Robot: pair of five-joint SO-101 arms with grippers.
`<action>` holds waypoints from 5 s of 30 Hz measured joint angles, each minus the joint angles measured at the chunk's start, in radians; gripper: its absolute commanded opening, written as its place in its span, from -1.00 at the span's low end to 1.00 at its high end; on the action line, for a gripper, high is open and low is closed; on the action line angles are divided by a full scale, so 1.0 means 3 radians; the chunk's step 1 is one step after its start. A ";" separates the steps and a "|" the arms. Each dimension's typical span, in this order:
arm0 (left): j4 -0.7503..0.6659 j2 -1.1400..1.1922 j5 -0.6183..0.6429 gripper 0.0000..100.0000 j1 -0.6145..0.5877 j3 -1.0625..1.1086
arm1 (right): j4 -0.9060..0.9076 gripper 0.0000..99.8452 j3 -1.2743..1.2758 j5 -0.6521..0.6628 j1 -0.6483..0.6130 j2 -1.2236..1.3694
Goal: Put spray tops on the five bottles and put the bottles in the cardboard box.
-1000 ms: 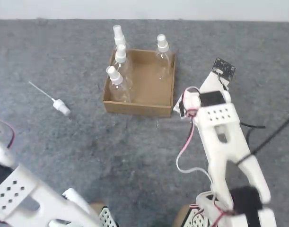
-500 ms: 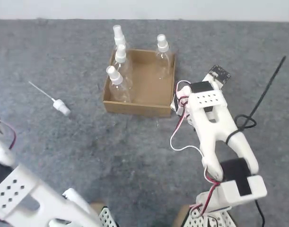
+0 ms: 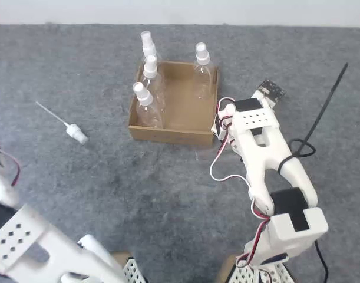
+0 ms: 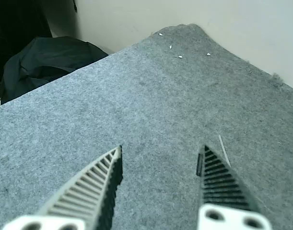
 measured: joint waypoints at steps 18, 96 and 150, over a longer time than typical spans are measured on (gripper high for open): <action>0.0020 0.0000 -0.0005 -0.52 0.0000 0.0000 | 0.0143 -0.63 0.0072 0.0005 0.0092 0.0307; 0.0153 0.0000 -0.0005 -0.52 0.0000 0.0123 | 0.0148 -0.70 0.0501 0.2491 0.0133 -0.0194; 0.0164 0.0000 -0.0271 -0.53 0.0220 0.0465 | 0.1084 -0.96 0.0363 0.2491 -0.1176 -0.2317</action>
